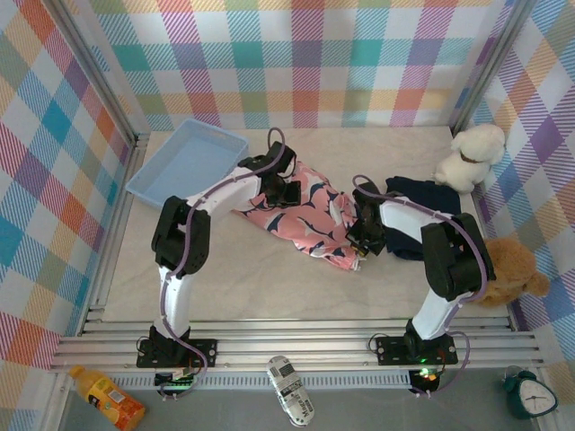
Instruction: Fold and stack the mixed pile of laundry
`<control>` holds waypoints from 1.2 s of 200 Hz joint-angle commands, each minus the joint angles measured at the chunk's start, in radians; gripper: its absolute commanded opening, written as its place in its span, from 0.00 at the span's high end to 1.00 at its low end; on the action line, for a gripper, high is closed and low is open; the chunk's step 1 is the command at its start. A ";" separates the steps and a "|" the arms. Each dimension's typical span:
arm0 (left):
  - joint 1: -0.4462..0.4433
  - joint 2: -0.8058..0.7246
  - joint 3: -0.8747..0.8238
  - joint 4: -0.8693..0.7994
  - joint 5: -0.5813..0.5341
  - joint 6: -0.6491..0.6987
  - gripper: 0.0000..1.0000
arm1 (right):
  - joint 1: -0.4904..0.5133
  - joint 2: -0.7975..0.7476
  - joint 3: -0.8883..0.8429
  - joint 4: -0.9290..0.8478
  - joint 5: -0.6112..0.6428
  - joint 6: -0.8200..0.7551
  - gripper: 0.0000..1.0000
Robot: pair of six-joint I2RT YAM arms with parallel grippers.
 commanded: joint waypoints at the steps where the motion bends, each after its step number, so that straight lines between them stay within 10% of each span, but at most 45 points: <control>1: -0.011 0.055 0.004 -0.036 0.056 0.102 0.91 | -0.014 0.008 0.043 -0.082 0.119 -0.199 1.00; 73: -0.123 0.190 0.065 -0.113 0.097 0.063 0.90 | -0.087 -0.020 0.280 -0.288 0.311 -0.568 1.00; 169: -0.203 0.331 0.454 -0.216 0.149 -0.117 0.85 | -0.071 0.012 0.615 -0.370 -0.039 -0.551 1.00; 203: -0.090 0.111 0.301 -0.262 0.080 -0.155 0.70 | -0.072 0.026 0.595 -0.410 0.042 -0.607 1.00; 240: 0.043 -0.166 -0.089 -0.195 0.030 -0.130 0.78 | -0.071 0.025 0.601 -0.449 0.121 -0.647 1.00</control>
